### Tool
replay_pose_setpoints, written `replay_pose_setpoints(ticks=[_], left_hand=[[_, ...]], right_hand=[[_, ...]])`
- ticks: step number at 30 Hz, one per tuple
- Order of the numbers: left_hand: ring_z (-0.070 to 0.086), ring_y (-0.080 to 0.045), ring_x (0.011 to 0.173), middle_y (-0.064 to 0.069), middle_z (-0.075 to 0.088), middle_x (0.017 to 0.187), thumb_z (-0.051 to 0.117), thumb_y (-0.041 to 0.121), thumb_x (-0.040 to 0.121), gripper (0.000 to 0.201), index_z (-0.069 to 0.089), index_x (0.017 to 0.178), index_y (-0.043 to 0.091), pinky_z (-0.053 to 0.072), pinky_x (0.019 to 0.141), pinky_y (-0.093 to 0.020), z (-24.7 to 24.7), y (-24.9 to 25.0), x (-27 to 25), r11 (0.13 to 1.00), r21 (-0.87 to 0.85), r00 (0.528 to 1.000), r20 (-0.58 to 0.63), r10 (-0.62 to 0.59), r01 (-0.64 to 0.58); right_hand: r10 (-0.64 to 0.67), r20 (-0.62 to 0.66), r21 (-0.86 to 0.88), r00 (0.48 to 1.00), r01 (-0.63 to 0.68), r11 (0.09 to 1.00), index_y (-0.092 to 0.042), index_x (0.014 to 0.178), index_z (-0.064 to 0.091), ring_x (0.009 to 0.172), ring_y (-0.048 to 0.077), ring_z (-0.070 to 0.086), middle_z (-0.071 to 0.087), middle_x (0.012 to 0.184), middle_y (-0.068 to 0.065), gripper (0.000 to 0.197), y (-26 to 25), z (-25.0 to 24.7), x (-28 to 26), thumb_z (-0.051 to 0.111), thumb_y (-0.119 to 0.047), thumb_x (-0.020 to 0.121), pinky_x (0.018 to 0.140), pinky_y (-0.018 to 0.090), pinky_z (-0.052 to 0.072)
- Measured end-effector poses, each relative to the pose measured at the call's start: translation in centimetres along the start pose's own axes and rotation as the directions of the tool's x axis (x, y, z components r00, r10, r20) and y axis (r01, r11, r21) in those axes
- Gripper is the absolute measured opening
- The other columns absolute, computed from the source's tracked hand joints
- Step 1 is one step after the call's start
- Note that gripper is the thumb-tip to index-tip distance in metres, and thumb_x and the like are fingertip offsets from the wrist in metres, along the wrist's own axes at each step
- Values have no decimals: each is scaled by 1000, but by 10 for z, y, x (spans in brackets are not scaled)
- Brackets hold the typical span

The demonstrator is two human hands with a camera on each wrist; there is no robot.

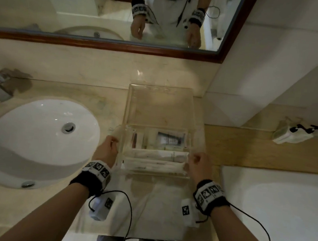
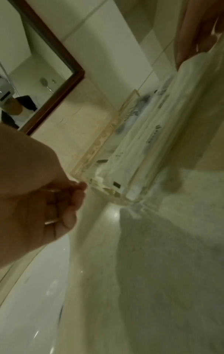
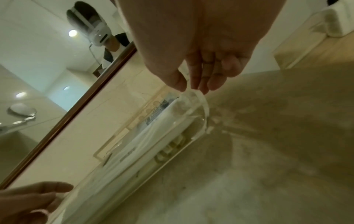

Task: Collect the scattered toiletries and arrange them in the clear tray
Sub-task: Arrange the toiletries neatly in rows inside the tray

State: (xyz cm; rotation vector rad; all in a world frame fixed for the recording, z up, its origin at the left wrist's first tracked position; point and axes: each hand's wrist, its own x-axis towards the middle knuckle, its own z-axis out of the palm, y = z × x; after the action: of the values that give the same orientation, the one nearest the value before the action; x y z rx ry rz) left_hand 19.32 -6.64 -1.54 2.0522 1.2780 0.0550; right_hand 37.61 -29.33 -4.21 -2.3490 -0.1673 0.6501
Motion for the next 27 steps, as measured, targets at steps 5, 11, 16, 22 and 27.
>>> replay_pose_setpoints(ticks=[5, 11, 16, 22, 27], left_hand=[[52, -23, 79, -5, 51, 70, 44, 17, 95, 22, 50, 75, 10, 37, 70, -29, 8, -4, -1, 990, 137, 974, 216, -74, 45], [54, -21, 48, -6, 53, 63, 38, 23, 96, 31, 40, 66, 19, 44, 45, -24, 11, -6, -10, 987, 139, 948, 294, -118, 80], [51, -21, 43, -7, 50, 57, 35, 20, 96, 31, 37, 65, 18, 41, 40, -23, 7, 3, -18, 993, 98, 963, 255, -90, 67], [48, -19, 40, -6, 48, 54, 36, 18, 96, 29, 38, 67, 15, 37, 37, -21, 2, 13, -13, 996, 75, 967, 243, -71, 54], [48, -19, 41, -6, 47, 56, 36, 17, 96, 20, 42, 79, 8, 38, 39, -21, 1, 22, -4, 995, 64, 959, 269, -89, 74]], right_hand=[[-27, 146, -107, 989, 43, 993, -8, 93, 55, 84, 24, 56, 60, 94, 9, 17, 9, -2, -12, 53, -25, 90, 73, 31, 44], [-51, 127, -157, 991, 70, 985, -11, 74, 45, 64, 19, 45, 48, 68, 4, 21, 5, -1, -17, 51, -24, 90, 55, 29, 35], [-69, 59, -118, 996, 75, 990, -15, 62, 37, 56, 15, 39, 42, 61, 1, 31, 5, 2, -18, 52, -19, 88, 50, 26, 32], [-134, 27, -131, 991, 136, 982, -9, 70, 45, 59, 19, 40, 47, 66, 7, 22, -5, -4, -10, 53, -19, 88, 54, 28, 32], [-150, 28, -129, 988, 152, 980, -10, 67, 42, 56, 17, 38, 40, 59, 0, 24, -12, -6, 2, 53, -18, 87, 52, 28, 30]])
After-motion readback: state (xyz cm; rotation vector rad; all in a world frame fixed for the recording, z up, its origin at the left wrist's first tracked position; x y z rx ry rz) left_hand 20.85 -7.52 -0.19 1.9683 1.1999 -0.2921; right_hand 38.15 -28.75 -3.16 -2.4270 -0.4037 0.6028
